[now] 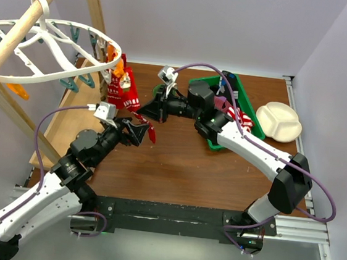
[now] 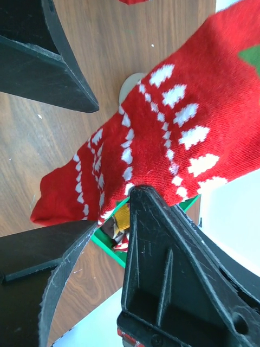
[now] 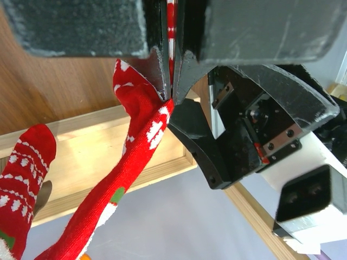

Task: Remove the socks clipped to the hanger
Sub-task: Remove the sock from the hanger.

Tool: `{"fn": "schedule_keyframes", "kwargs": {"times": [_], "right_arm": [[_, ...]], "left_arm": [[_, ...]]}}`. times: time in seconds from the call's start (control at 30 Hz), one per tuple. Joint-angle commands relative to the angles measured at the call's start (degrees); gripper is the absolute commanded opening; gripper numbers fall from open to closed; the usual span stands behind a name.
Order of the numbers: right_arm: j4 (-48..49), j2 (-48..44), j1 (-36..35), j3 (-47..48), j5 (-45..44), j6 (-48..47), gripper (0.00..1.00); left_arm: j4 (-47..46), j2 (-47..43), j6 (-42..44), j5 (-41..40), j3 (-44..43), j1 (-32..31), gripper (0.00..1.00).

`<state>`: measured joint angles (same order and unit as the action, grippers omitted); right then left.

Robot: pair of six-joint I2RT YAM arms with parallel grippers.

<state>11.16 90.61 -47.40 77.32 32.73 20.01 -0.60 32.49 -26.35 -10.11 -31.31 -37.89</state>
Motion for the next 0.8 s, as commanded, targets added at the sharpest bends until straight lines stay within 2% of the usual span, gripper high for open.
{"fn": "schedule_keyframes", "kwargs": {"times": [0.0, 0.43, 0.53, 0.63, 0.73, 0.77], "right_arm": [[1.1, -0.8, -0.8, 1.1, 0.7, -0.3, 0.00], [0.9, -1.0, -2.7, 1.3, 0.3, -0.1, 0.00], [0.9, -0.9, -2.9, 1.8, 0.2, 0.2, 0.00], [0.9, -0.3, -3.2, 2.4, 0.1, 0.3, 0.00], [1.0, 0.3, -3.5, 2.9, -0.1, 0.4, 0.00], [0.9, 0.4, -3.6, 3.1, -0.1, 0.4, 0.00]], "left_arm": [[-2.6, 0.6, 0.1, -0.6, -0.2, 0.4, 0.86], [-9.0, 2.7, -1.6, -8.3, 1.0, 0.4, 0.82], [-9.9, 2.4, -1.7, -9.0, 2.0, 0.4, 0.73], [-10.5, 1.8, -1.8, -9.8, 2.7, 0.4, 0.59], [-10.7, 1.0, -1.4, -10.4, 3.1, 0.4, 0.43], [-10.9, 0.8, -1.2, -10.3, 3.1, 0.4, 0.32]]}}
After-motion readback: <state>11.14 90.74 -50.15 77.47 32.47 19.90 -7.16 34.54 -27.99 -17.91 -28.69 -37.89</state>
